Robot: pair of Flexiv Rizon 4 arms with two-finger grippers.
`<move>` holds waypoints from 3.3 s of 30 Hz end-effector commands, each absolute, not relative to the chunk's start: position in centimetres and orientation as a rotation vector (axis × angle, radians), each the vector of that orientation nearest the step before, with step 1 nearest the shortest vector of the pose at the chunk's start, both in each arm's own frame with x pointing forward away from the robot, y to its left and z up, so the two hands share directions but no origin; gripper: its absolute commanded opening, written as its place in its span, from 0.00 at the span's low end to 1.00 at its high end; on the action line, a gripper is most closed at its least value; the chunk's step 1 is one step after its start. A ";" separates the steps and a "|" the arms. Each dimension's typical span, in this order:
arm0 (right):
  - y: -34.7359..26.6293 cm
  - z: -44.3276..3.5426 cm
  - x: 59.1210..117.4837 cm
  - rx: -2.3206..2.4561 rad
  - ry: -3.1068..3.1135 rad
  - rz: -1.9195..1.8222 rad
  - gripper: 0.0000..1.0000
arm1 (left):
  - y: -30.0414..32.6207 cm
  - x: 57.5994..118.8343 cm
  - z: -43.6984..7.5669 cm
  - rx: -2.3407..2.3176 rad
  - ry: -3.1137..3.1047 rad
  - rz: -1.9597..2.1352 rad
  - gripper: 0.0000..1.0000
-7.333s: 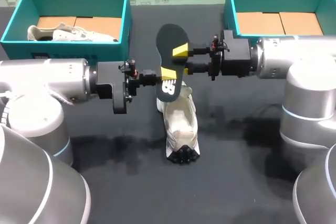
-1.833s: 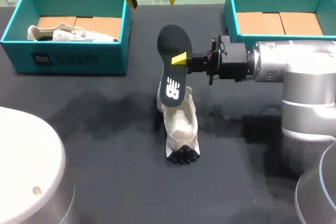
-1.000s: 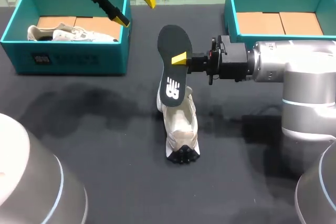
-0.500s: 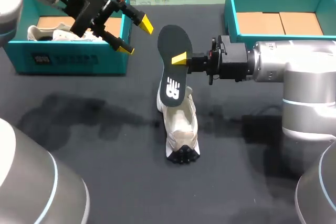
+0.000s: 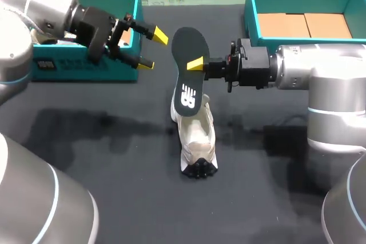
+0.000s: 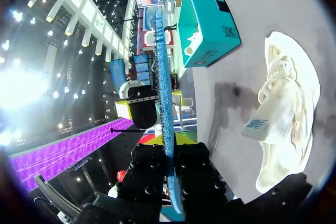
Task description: Take the shoe out of the shoebox, open the shoe tongue, remove and reinsert the insole, then place the shoe into the shoebox
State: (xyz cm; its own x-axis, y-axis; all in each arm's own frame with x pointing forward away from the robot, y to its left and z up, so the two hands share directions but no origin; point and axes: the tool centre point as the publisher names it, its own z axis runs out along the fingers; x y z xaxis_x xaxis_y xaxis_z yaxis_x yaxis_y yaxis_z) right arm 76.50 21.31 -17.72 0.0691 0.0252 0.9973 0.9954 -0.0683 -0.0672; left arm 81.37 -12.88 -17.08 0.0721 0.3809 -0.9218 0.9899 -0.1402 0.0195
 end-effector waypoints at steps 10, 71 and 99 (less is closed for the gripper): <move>21.4 -17.8 76.5 -1.313 -1.148 -1.192 0.00 | -13.9 80.5 -18.5 1.456 1.327 -1.059 1.00; 21.5 -19.5 75.3 -1.310 -1.129 -1.177 0.00 | -20.2 80.8 -20.8 1.182 1.383 -1.111 0.22; 21.3 -19.7 75.3 -1.316 -1.121 -1.178 0.00 | -20.6 81.1 -20.9 1.198 1.365 -1.101 0.00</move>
State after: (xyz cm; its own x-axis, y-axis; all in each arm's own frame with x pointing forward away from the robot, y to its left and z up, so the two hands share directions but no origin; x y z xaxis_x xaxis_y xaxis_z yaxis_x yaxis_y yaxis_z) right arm 75.38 21.28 -19.65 0.0951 0.0163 0.9953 0.9933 -0.0681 -0.0938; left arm 81.12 -20.38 -20.82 -0.0409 0.1119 -0.9929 0.9941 0.1045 -0.0292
